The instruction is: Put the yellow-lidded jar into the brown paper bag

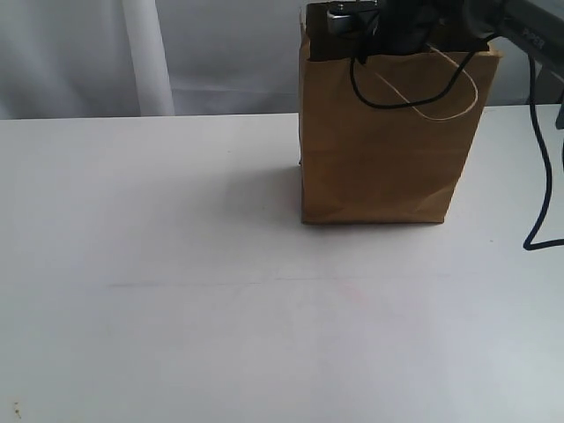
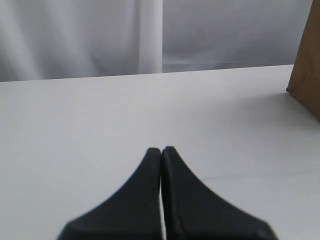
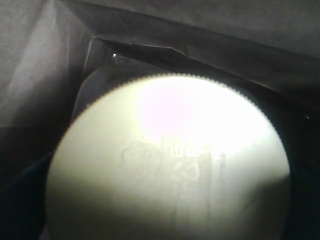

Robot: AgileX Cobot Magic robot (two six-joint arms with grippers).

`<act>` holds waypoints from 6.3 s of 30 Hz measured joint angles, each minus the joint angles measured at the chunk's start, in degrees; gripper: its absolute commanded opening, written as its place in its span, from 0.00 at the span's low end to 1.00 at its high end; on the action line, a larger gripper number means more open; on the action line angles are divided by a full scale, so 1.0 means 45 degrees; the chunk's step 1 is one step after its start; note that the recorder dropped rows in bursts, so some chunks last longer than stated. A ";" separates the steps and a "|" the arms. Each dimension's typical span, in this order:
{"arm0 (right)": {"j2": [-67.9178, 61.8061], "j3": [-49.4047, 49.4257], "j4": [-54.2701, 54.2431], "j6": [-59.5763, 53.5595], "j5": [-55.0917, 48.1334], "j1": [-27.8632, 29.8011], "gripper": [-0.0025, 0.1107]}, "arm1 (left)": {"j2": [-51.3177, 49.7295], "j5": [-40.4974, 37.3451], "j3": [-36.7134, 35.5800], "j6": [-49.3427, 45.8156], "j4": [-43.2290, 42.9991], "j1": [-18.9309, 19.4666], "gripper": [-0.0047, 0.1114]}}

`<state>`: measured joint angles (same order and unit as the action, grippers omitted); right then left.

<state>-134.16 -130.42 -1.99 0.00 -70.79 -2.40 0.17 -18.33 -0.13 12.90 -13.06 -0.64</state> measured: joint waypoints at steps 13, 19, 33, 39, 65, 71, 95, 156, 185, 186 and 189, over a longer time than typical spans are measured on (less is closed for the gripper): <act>0.0000 0.0000 -0.0029 0.0000 0.0000 0.0000 0.82 | 0.0000 0.0000 0.0000 0.0000 0.0000 0.0000 0.05; 0.0000 0.0000 -0.0057 0.0000 0.0026 0.0000 0.93 | 0.0000 0.0000 0.0000 0.0000 0.0000 0.0000 0.05; 0.0000 -0.0082 -0.0184 0.0087 0.0101 0.0000 0.95 | 0.0000 0.0000 0.0000 0.0000 0.0000 0.0000 0.05; 0.0000 -0.0082 -0.0184 0.0000 0.0101 0.0000 0.95 | 0.0000 0.0000 0.0000 0.0000 0.0000 0.0000 0.05; 0.6777 0.1625 -0.1983 -0.0442 0.0134 0.0000 0.02 | 0.0000 0.0000 0.0000 0.0000 0.0000 0.0000 0.05; 1.0106 0.6871 -0.2902 -0.1767 0.0294 0.0000 0.02 | 0.0000 0.0000 0.0000 0.0000 0.0000 0.0000 0.05; 2.5051 2.2127 -0.8570 -0.4900 0.4307 -0.0108 0.02 | 0.0000 0.0000 0.0000 0.0000 0.0000 0.0000 0.05; 2.9740 2.8935 -0.3698 -0.5624 1.3088 0.1179 0.02 | 0.0000 0.0000 0.0000 0.0000 0.0000 0.0000 0.05; 2.9740 2.8935 -0.3676 -0.5624 1.3059 0.1179 0.02 | 0.0000 0.0000 0.0000 0.0000 0.0000 0.0000 0.05; 2.9740 2.8935 -0.3676 -0.5624 1.3059 0.1179 0.02 | 0.0000 0.0000 0.0000 0.0000 0.0000 0.0000 0.05; 2.9740 2.8935 -0.3676 -0.5624 1.3059 0.1179 0.02 | 0.0000 0.0000 0.0000 0.0000 0.0000 0.0000 0.05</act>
<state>-0.33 -0.21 -18.53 -25.31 -12.02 2.90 0.17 -18.33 -0.13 12.90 -13.06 -0.64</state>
